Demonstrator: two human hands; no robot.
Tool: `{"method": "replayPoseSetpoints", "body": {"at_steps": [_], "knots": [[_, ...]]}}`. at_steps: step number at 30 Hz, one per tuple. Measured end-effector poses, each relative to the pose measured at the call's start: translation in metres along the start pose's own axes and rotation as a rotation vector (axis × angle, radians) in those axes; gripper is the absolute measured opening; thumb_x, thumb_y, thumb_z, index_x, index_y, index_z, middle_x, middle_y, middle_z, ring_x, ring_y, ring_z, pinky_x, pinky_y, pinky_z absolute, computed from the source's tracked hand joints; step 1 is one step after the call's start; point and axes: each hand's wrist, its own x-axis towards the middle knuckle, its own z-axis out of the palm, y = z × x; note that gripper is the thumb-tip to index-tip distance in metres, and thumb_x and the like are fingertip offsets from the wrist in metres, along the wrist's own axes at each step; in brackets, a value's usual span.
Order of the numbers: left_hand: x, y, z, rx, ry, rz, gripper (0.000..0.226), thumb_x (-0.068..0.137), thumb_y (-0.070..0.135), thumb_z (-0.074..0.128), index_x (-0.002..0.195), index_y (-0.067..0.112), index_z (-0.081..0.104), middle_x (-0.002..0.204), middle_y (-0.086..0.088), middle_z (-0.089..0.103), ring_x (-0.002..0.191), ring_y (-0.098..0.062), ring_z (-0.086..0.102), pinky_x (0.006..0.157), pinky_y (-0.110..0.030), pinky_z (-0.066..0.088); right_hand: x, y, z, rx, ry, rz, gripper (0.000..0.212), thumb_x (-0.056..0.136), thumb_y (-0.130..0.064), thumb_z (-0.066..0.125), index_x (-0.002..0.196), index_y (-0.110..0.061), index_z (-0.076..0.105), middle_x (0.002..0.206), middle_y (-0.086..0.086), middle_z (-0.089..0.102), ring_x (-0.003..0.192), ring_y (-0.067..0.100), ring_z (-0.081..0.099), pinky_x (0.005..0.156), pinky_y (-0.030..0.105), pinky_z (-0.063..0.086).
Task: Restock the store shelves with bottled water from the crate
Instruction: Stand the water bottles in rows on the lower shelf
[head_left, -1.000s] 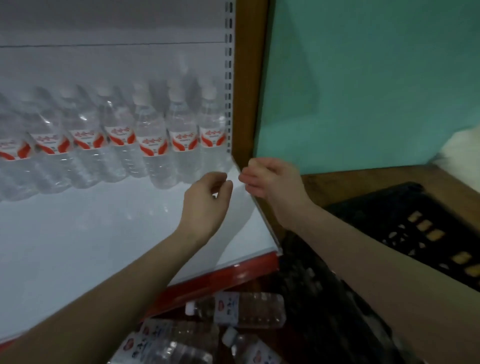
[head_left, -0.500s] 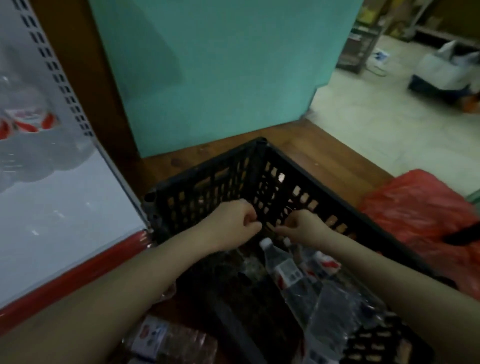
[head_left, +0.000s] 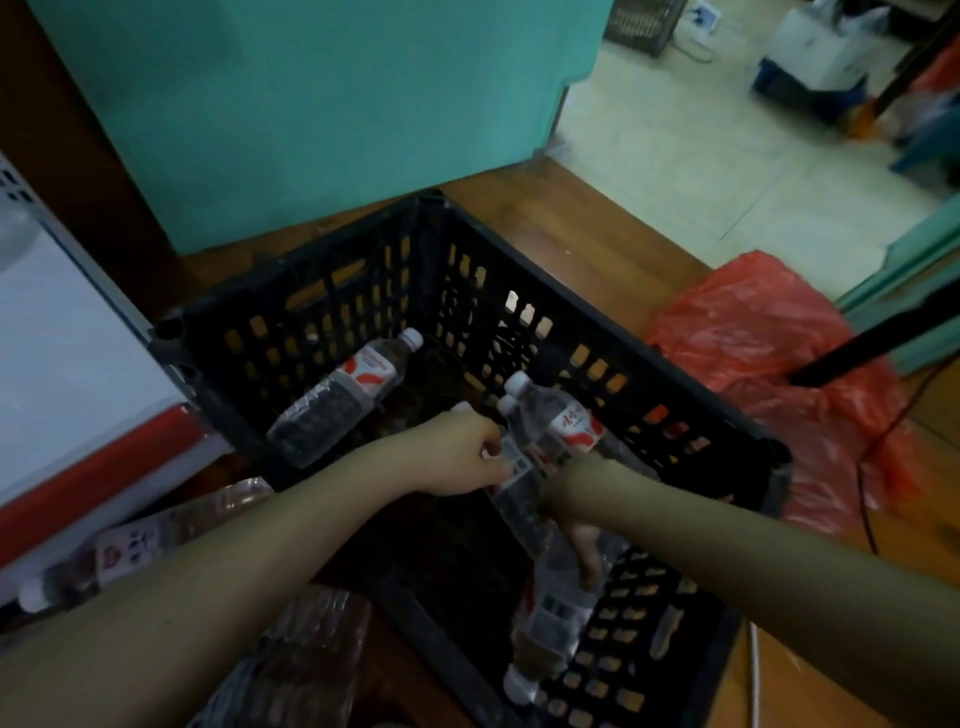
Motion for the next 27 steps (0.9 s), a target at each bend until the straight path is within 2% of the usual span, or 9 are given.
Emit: {"method": "replayPoseSetpoints", "body": {"at_steps": [3,9,13,17,20,22,24,26,27], "knots": [[-0.002,0.000,-0.001,0.000,0.032,0.005,0.036,0.092,0.034,0.053,0.109,0.004,0.061,0.106,-0.012,0.063,0.096,-0.023,0.060,0.085,-0.036,0.050,-0.002,-0.008,0.003,-0.182,0.063,0.035,0.089,0.067,-0.056,0.073,0.141,-0.024,0.034,0.148,0.001,0.032,0.131,0.029,0.039,0.096,0.044,0.042],[-0.011,-0.007,-0.007,-0.131,0.260,-0.029,0.030,0.091,0.032,0.055,0.112,0.012,0.062,0.103,-0.002,0.064,0.094,-0.015,0.060,0.077,-0.025,0.047,-0.028,0.012,-0.004,0.221,0.144,-0.038,0.092,0.059,-0.060,0.077,0.134,-0.017,0.046,0.128,-0.003,0.051,0.118,0.026,0.051,0.080,0.030,0.044],[-0.020,-0.009,-0.021,-0.204,0.522,-0.044,0.034,0.092,0.026,0.055,0.121,0.009,0.058,0.118,-0.008,0.062,0.108,-0.019,0.057,0.083,-0.022,0.041,-0.055,0.036,-0.006,0.613,0.460,-0.107,0.054,0.066,-0.058,0.073,0.098,-0.017,0.057,0.084,-0.006,0.058,0.074,0.012,0.055,0.064,0.025,0.046],[-0.033,-0.012,-0.036,-0.286,0.865,-0.034,0.044,0.094,0.024,0.051,0.133,0.007,0.045,0.132,-0.013,0.048,0.121,-0.022,0.046,0.093,-0.023,0.035,-0.065,0.054,-0.018,0.946,0.782,-0.153,0.046,0.072,-0.051,0.071,0.071,-0.007,0.058,0.062,-0.002,0.052,0.054,0.013,0.046,0.049,0.023,0.032],[-0.044,-0.015,-0.046,-0.400,1.082,-0.084,0.055,0.092,0.025,0.054,0.138,0.001,0.034,0.140,-0.016,0.037,0.129,-0.025,0.037,0.098,-0.019,0.027,-0.072,0.053,-0.024,1.253,1.008,-0.183,0.041,0.071,-0.044,0.076,0.058,-0.015,0.050,0.049,-0.008,0.046,0.046,0.010,0.044,0.047,0.022,0.030],[-0.044,-0.018,-0.047,-0.590,1.049,-0.135,0.070,0.086,0.040,0.060,0.139,0.003,0.032,0.139,-0.014,0.040,0.128,-0.025,0.041,0.107,-0.027,0.032,-0.075,0.045,-0.027,1.456,1.120,-0.261,0.033,0.071,-0.041,0.077,0.064,-0.015,0.057,0.051,-0.010,0.056,0.046,0.007,0.053,0.047,0.021,0.037],[-0.045,-0.014,-0.050,-0.832,0.921,-0.178,0.089,0.070,0.061,0.065,0.132,0.005,0.037,0.129,-0.009,0.053,0.116,-0.024,0.054,0.100,-0.042,0.044,-0.075,0.032,-0.036,1.614,1.219,-0.324,0.033,0.070,-0.042,0.077,0.079,-0.013,0.065,0.077,-0.003,0.070,0.062,0.011,0.066,0.057,0.028,0.051],[-0.049,-0.004,-0.052,-0.979,0.801,-0.200,0.096,0.062,0.067,0.067,0.133,0.009,0.037,0.127,-0.005,0.055,0.112,-0.021,0.058,0.092,-0.041,0.050,-0.076,0.015,-0.047,1.670,1.357,-0.344,0.037,0.070,-0.045,0.076,0.087,-0.014,0.067,0.088,0.003,0.071,0.072,0.018,0.069,0.066,0.034,0.053],[-0.050,0.000,-0.055,-1.041,0.780,-0.167,0.086,0.067,0.060,0.070,0.130,0.009,0.041,0.123,-0.003,0.057,0.108,-0.019,0.060,0.086,-0.036,0.053,-0.079,0.006,-0.053,1.669,1.447,-0.350,0.034,0.070,-0.045,0.076,0.086,-0.017,0.066,0.083,0.002,0.071,0.072,0.018,0.068,0.067,0.035,0.053]]}}
